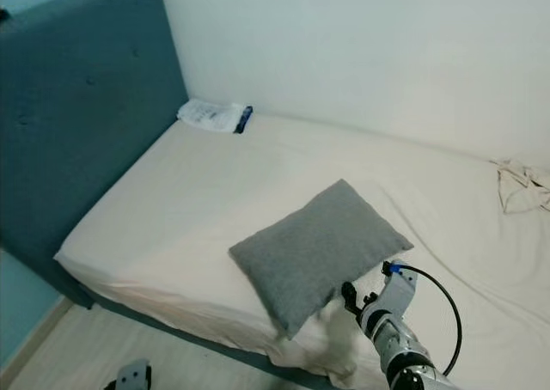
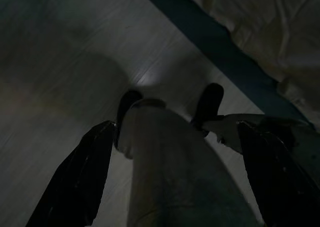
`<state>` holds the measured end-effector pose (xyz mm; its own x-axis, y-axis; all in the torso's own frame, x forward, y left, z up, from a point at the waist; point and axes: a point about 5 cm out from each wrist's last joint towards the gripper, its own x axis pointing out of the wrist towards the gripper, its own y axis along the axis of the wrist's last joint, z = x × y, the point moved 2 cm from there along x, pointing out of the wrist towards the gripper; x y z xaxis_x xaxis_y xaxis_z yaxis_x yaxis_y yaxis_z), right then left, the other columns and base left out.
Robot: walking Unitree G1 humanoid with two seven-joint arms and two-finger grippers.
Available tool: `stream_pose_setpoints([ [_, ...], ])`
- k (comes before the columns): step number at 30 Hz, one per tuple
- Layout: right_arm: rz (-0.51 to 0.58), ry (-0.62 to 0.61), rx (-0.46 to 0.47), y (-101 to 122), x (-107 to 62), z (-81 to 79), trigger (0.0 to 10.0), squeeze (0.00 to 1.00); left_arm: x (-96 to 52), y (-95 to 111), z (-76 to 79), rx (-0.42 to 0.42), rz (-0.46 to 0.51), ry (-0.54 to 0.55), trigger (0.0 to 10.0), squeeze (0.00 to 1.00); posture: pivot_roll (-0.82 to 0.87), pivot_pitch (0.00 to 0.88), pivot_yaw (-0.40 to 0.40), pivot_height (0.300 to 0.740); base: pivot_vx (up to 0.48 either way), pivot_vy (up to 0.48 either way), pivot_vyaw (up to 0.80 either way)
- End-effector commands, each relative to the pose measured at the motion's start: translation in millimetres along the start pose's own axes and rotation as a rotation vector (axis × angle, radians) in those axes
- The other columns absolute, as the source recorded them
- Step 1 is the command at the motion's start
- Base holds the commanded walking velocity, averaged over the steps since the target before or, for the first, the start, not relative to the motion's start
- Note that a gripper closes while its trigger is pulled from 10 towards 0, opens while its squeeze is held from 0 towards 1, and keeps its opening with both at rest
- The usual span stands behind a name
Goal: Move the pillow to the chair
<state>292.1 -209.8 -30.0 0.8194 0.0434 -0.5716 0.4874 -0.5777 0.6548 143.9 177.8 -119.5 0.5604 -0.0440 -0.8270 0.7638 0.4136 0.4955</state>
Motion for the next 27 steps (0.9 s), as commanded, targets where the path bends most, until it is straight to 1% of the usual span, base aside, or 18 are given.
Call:
stream_pose_setpoints([
  [1, 0.002, 0.013, 0.036, 1, 0.3, -1.2, 10.0, 0.0, -1.8, -6, -3.4, 0.011, -0.025, 0.003, 10.0, 0.0, -0.05, 0.084, -0.026, 0.711, 0.0, 0.0, 0.0],
  [3, 0.019, 0.019, 0.044, 6, 1.3, -3.4, 10.0, 0.0, -2.4, -7, -4.8, 0.017, -0.028, 0.005, 10.0, 0.0, -0.05, 0.088, -0.023, 0.701, 0.0, 0.0, 0.0],
  [11, 0.049, 0.024, 0.082, 15, 1.8, -3.7, 10.0, 0.0, -5.1, -9, -10.5, 0.03, -0.022, -0.004, 10.0, 0.0, -0.03, 0.113, -0.006, 0.666, 0.0, 0.0, 0.0],
  [14, 0.057, 0.029, 0.093, 17, 2.0, -4.5, 10.0, 0.0, -4.8, -7, -8.2, 0.091, -0.016, -0.026, 10.0, 0.0, -0.03, 0.118, -0.004, 0.651, 0.0, 0.0, 0.0],
  [16, 0.054, 0.029, 0.081, 17, 1.9, -4.4, 10.0, 0.0, -4.2, -5, -5.9, 0.105, -0.004, -0.038, 10.0, 0.0, -0.03, 0.123, -0.001, 0.641, 0.0, 0.0, 0.0],
  [18, 0.056, 0.028, 0.083, 17, 1.9, -4.3, 10.0, 0.0, -3.2, 2, -4.8, 0.087, 0.031, -0.044, 10.0, 0.0, -0.03, 0.128, 0.001, 0.631, 0.0, 0.0, 0.0],
  [20, 0.06, 0.03, 0.089, 18, 1.9, -4.3, 10.0, 0.0, -2.2, 13, -3.6, 0.046, 0.086, -0.055, 10.0, 0.0, -0.04, 0.13, 0.004, 0.621, 0.0, 0.0, 0.0],
  [21, 0.063, 0.033, 0.09, 19, 1.9, -4.7, 10.0, 0.0, -1.4, 23, -2.0, -0.001, 0.132, -0.072, 10.0, 0.0, -0.04, 0.13, 0.004, 0.616, 0.0, 0.0, 0.0],
  [22, 0.063, 0.033, 0.09, 19, 1.9, -4.7, 10.0, 0.0, -1.4, 23, -2.0, -0.001, 0.132, -0.072, 10.0, 0.0, -0.04, 0.13, 0.004, 0.616, 0.0, 0.0, 0.0],
  [23, 0.066, 0.04, 0.09, 20, 2.1, -5.4, 10.0, 0.0, -0.8, 35, 0.6, -0.049, 0.191, -0.103, 10.0, 0.0, -0.03, 0.138, 0.001, 0.611, 0.0, 0.0, 0.0],
  [25, 0.076, 0.054, 0.091, 24, 2.7, -8.0, 10.0, 0.0, -1.6, 70, 8.0, -0.143, 0.344, -0.196, 10.0, 0.0, -0.03, 0.143, 0.001, 0.601, 0.0, 0.0, 0.0],
  [26, 0.081, 0.061, 0.093, 26, 3.1, -9.4, 10.0, 0.0, -2.8, 83, 10.6, -0.164, 0.401, -0.231, 10.0, 0.0, -0.03, 0.145, 0.002, 0.596, 0.0, 0.0, 0.0],
  [27, 0.081, 0.061, 0.093, 26, 3.1, -9.4, 10.0, 0.0, -2.8, 83, 10.6, -0.164, 0.401, -0.231, 10.0, 0.0, -0.03, 0.145, 0.002, 0.596, 0.0, 0.0, 0.0],
])
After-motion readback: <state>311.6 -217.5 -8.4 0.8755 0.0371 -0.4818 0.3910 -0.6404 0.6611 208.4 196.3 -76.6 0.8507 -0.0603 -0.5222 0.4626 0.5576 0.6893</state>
